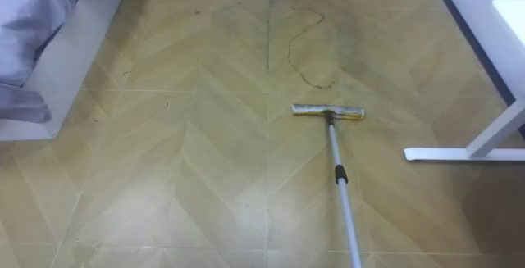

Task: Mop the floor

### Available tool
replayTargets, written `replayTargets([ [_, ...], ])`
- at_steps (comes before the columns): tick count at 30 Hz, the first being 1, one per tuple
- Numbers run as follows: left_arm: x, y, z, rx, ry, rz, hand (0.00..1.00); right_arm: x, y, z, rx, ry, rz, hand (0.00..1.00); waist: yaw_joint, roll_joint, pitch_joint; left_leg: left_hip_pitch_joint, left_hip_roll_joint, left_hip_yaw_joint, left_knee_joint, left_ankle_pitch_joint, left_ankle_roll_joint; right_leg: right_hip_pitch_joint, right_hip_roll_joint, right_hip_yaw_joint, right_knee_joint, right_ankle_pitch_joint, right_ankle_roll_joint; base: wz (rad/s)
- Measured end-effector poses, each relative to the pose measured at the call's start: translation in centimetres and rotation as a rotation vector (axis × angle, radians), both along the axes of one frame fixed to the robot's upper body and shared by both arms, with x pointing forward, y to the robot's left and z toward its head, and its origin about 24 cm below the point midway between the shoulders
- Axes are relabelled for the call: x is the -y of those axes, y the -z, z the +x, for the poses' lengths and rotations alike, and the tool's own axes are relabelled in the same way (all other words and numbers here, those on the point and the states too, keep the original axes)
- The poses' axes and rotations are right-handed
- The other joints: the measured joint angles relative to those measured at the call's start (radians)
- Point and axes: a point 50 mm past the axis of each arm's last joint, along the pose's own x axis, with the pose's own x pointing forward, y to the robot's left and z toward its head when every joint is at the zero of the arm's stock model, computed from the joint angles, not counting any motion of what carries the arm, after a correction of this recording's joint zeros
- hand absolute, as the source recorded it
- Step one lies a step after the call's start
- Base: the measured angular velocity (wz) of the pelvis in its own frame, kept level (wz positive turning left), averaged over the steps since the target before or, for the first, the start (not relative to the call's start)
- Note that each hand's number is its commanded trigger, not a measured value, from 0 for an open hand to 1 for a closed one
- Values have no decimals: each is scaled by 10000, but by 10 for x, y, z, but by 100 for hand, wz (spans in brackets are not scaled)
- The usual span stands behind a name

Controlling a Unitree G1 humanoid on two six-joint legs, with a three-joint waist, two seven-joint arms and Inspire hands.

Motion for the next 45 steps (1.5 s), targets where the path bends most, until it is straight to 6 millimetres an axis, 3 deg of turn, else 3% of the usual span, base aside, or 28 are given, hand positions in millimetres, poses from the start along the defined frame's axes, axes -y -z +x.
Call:
replayTargets([
  [19,-2,0,-3,-208,-109,90,0,-3,1,0,-53,-79,-122,100,-3,-156,35,-139,-1,-50,43,0,0,-128,-1,-81,29,0,0,0],
  [22,-1,0,-1,-178,-66,111,0,-3,1,2,2,-86,-226,100,-6,-103,-99,-494,2,-85,175,0,0,-449,-13,-184,58,12,-20,3],
  [25,-1,0,2,-88,66,156,0,-3,0,6,83,-81,-315,100,-34,-53,-107,-898,-3,-194,365,0,2,-727,-25,-298,113,18,-28,12],
  [36,-3,-3,22,304,68,440,0,1,-1,10,639,820,264,100,-131,68,43,-2688,11,-592,1192,7,12,-2149,-26,-568,648,6,-79,12],
  [39,-3,-3,27,356,-210,358,0,6,-3,17,778,944,-15,100,-125,95,92,-3385,13,-707,1643,0,16,-2967,-90,-569,1440,-184,-139,12],
  [42,5,-2,34,322,-2,174,0,7,-4,28,881,1143,-678,100,-124,335,299,-4159,-98,-835,2155,1,21,-3884,-266,-483,2435,-480,-158,15],
  [45,1,1,21,-416,97,421,0,9,-4,26,777,1510,-816,100,-8,390,294,-5101,-197,-836,3083,-201,20,-4973,-425,-226,3731,-1055,-219,8],
])
